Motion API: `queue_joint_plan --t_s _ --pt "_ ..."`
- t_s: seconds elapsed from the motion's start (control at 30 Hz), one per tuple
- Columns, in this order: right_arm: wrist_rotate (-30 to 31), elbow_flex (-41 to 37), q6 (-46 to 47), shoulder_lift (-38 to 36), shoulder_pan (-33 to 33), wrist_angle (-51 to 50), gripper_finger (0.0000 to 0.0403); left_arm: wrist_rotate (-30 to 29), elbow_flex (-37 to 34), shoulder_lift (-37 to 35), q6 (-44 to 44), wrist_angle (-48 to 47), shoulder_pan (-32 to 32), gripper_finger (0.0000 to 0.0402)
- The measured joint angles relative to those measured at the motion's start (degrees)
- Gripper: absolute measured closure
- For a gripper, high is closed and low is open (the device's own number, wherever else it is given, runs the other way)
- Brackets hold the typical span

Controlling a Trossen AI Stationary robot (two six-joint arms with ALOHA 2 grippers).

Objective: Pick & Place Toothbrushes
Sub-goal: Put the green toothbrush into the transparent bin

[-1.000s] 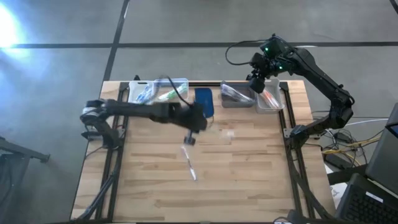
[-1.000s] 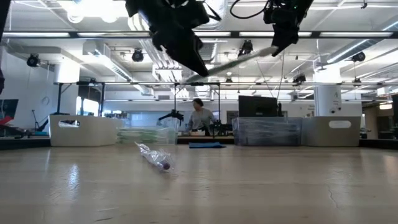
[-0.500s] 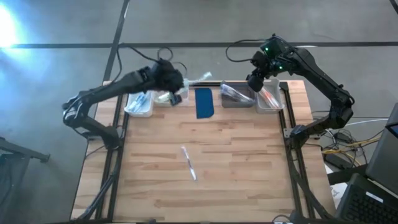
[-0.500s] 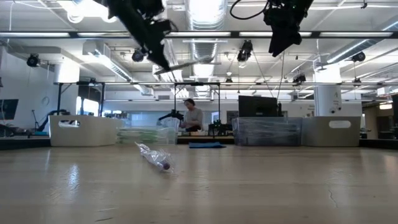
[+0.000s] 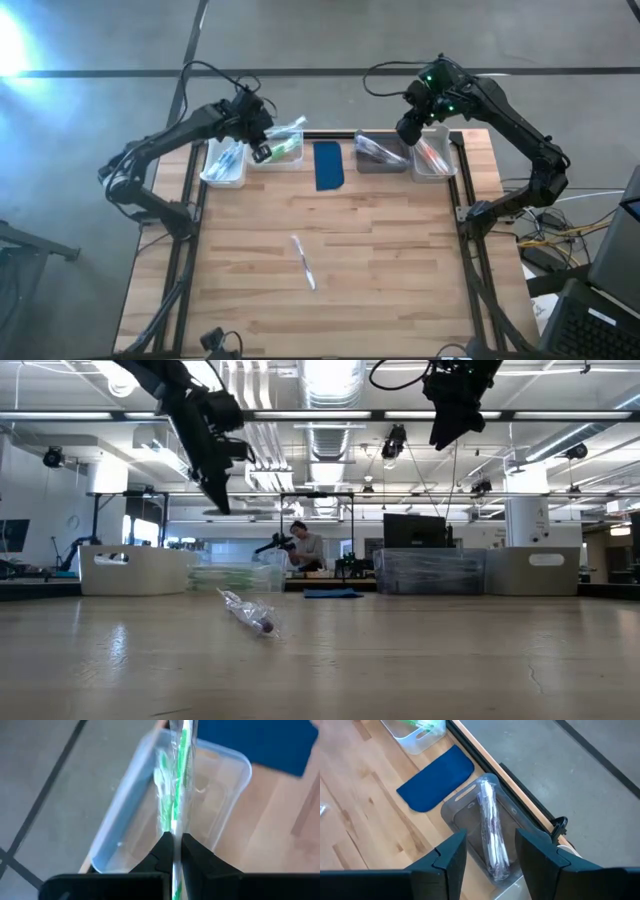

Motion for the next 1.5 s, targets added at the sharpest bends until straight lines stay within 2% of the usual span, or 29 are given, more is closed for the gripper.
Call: queue_joint_plan --t_s 0.37,0.83,0.97,1.27,1.5 --pt "0.0 -0.02 -0.01 0.0 0.02 2.38 0.0269 0.05 -7.62 0.1 1.16 5.83 1.37 0.0383" --pt "-0.02 -0.18 -0.02 0.0 0.02 3.48 0.0291 0.6 -7.4 7.68 1.71 7.11 3.32 0.0383" --pt "-0.02 -0.35 -0.09 0.0 0.02 3.32 0.0297 1.44 -7.4 9.59 2.04 7.07 3.81 0.0401" --pt "-0.02 -0.55 -0.68 0.0 0.02 3.31 0.0309 1.57 -7.4 12.53 2.65 7.49 4.87 0.04" --pt "0.0 -0.55 -0.7 0.0 0.02 3.31 0.0297 1.44 -7.37 14.5 3.54 8.13 5.09 0.04"
